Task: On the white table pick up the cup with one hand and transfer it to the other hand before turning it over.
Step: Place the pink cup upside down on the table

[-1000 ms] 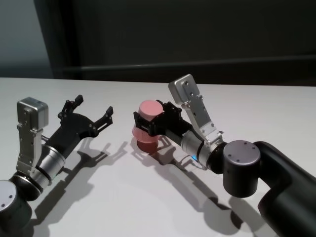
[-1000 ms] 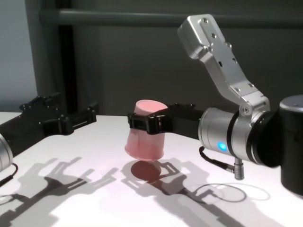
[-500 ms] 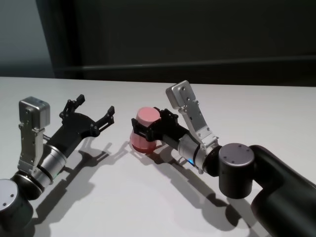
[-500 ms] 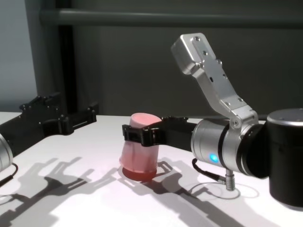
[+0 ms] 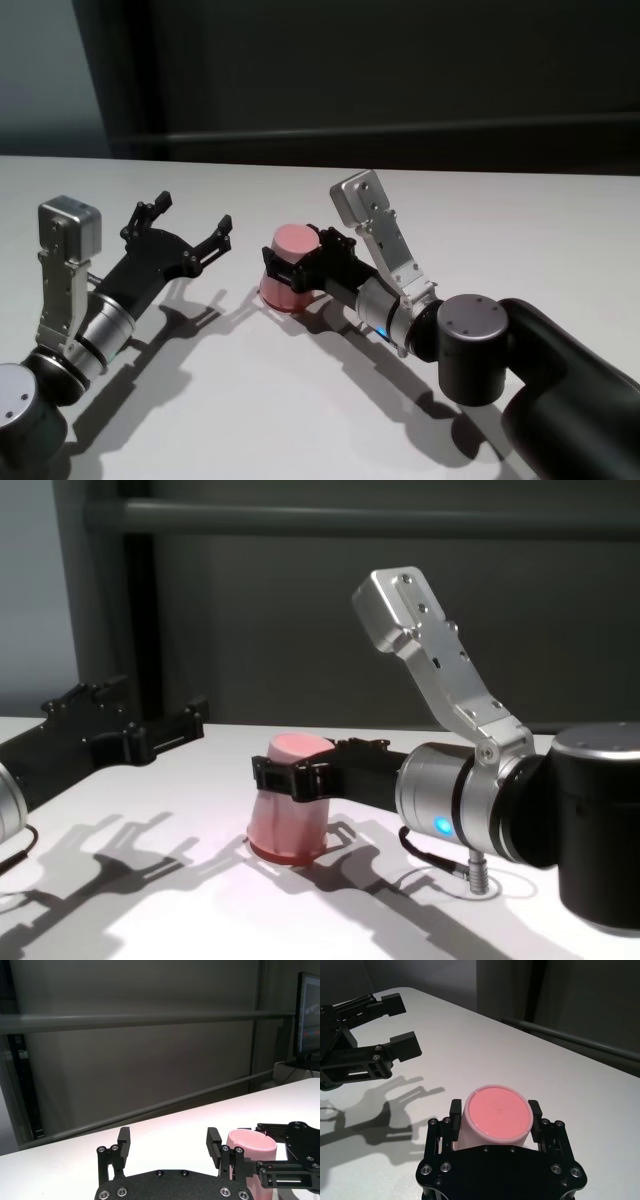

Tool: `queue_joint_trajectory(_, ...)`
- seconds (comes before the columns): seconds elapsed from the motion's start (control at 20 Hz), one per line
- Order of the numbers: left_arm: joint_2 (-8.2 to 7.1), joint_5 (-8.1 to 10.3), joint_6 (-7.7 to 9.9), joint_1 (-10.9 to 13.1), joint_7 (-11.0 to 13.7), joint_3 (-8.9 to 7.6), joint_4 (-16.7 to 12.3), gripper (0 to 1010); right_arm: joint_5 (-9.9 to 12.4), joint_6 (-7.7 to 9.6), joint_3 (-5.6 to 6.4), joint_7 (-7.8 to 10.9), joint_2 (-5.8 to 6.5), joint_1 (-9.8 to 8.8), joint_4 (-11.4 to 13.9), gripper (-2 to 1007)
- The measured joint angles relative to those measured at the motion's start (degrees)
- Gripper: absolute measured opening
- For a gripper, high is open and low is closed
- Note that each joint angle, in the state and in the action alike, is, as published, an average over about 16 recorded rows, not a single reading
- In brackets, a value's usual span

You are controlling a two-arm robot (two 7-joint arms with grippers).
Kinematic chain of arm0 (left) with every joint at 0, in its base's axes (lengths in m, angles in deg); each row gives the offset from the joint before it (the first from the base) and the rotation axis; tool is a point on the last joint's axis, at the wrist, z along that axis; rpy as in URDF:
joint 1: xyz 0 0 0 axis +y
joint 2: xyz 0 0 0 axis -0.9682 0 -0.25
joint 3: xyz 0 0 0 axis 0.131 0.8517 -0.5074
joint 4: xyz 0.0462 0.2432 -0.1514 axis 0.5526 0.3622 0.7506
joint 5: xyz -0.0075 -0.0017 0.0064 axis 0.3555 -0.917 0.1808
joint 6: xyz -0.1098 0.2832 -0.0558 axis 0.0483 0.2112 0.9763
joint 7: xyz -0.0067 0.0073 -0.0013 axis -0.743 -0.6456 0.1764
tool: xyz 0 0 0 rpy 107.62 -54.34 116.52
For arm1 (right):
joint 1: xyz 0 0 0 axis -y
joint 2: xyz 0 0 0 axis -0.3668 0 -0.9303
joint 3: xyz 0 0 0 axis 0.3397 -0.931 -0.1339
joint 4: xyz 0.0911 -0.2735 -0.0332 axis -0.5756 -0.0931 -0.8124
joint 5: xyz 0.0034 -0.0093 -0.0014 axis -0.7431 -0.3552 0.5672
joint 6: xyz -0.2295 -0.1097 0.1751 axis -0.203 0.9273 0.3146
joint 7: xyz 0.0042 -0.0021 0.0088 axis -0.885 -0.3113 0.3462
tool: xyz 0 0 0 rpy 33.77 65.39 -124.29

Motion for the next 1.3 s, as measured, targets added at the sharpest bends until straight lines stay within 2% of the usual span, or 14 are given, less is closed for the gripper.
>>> queue_joint_trajectory(0.75,0.00,0.00,0.00,0.0,0.0,0.00,0.0,1001,-1.4,-0.20,1.83,0.23,-1.06,-1.05,0.0,980)
queue_joint_trajectory(1.05,0.00,0.00,0.00,0.0,0.0,0.00,0.0,1001,-1.9,-0.55,2.91,0.09,-1.36,-1.63,0.6,1000)
queue_joint_trajectory(1.3,0.00,0.00,0.00,0.0,0.0,0.00,0.0,1001,-2.4,-0.88,4.14,-0.47,-1.21,-2.47,2.1,1000)
